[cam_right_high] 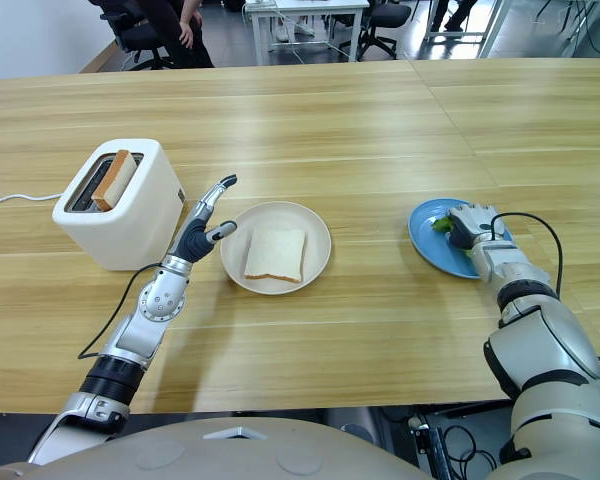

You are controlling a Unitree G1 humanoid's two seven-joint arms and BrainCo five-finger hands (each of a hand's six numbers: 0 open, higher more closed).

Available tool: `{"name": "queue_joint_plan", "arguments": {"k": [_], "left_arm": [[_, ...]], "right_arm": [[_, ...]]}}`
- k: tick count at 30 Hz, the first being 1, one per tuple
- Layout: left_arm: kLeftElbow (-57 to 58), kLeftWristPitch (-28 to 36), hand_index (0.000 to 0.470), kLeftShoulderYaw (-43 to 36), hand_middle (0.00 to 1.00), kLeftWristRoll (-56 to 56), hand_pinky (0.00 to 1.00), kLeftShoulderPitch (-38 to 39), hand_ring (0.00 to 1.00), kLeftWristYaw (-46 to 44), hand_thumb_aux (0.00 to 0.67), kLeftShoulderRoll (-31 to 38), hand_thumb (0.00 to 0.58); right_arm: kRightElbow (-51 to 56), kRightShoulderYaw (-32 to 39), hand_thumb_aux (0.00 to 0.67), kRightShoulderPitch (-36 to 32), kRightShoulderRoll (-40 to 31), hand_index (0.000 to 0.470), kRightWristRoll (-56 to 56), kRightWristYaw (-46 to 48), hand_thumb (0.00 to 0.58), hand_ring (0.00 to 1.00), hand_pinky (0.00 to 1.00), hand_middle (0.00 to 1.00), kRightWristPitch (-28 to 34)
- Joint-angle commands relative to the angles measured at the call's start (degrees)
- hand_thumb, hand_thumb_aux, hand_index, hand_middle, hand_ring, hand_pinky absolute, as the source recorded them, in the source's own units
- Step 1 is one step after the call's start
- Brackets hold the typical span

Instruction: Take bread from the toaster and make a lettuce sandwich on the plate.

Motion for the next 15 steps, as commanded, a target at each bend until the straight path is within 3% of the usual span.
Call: {"name": "queue_joint_plan", "arguments": {"k": [1, 8, 15], "left_arm": [[0.57, 0.57, 0.000, -0.25, 0.00, 0.60, 0.00, 0.33, 0.00, 0.08, 0.000, 0.25, 0.000], [1.11, 0.50, 0.000, -0.30, 0.00, 0.69, 0.00, 0.07, 0.00, 0.58, 0.000, 0.03, 0.000], [3.29, -0.10, 0.000, 1.74, 0.00, -1.61, 0.00, -1.22, 0.00, 1.58, 0.000, 0.40, 0.000]], "right_arm": [[-6.37, -2.45, 0.670, 1.00, -2.84, 0.460, 1.42, -1.14, 0.580, 1.00, 1.00, 1.00, -1.21], [-27.62, -8.05, 0.670, 6.58, -6.56, 0.460, 2.97, 3.06, 0.580, 1.00, 1.00, 1.00, 1.95], [-43.88, -9.89, 0.670, 8.55, -0.02, 0.460, 2.79, 8.55, 0.580, 1.00, 1.00, 1.00, 6.24]]}}
